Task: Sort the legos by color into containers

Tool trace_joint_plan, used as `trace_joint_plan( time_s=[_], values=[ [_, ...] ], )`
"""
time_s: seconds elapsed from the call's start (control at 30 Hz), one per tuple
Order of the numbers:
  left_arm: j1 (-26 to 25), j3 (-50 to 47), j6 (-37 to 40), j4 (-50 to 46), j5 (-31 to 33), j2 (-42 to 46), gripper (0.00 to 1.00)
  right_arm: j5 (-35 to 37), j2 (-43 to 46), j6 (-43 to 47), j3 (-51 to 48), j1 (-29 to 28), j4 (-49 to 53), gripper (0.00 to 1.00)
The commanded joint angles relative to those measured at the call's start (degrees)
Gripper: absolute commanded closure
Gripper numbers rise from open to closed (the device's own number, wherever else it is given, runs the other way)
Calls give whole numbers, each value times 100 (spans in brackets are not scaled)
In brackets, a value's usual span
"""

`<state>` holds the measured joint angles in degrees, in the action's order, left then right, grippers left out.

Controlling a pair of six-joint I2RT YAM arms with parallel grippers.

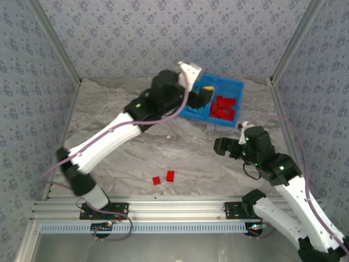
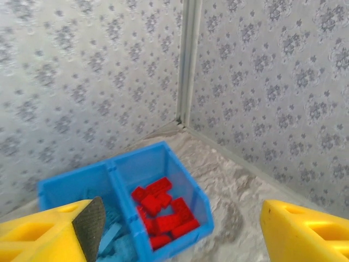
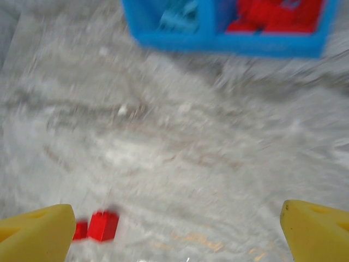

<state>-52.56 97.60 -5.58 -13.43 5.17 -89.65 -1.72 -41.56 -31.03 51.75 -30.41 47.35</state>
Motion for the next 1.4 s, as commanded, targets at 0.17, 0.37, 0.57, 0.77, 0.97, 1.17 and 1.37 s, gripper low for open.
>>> trace_joint_plan(
  time_s=[0.17,0.37,0.57,0.77,0.97,1.17,1.37],
  values=[
    [232,-3062,-502,-479,1028,2207,19,-568,-1516,-346,-571,-1878,-1344,0],
    [246,-4547,-1438,-1252,1756,3675,9,-108,-3235,-866,-210,-2991,-1848,0],
    [265,-5352,-2018,-1475,2160,4575,1,-222,-4449,-890,67,-3208,-2317,0],
    [281,-5273,-1958,-1668,2213,4627,1,-376,-5334,-656,578,-3258,-2360,5],
    [282,-5258,-1907,-1702,2253,4592,1,116,-5839,-763,937,-3377,-1965,34],
    [282,-5308,-1886,-1539,2217,4501,1,568,-5873,-1012,916,-3492,-1457,50],
    [286,-5158,-1829,-1541,2044,4289,1,948,-5165,-1164,592,-3510,-1501,71]
  ],
)
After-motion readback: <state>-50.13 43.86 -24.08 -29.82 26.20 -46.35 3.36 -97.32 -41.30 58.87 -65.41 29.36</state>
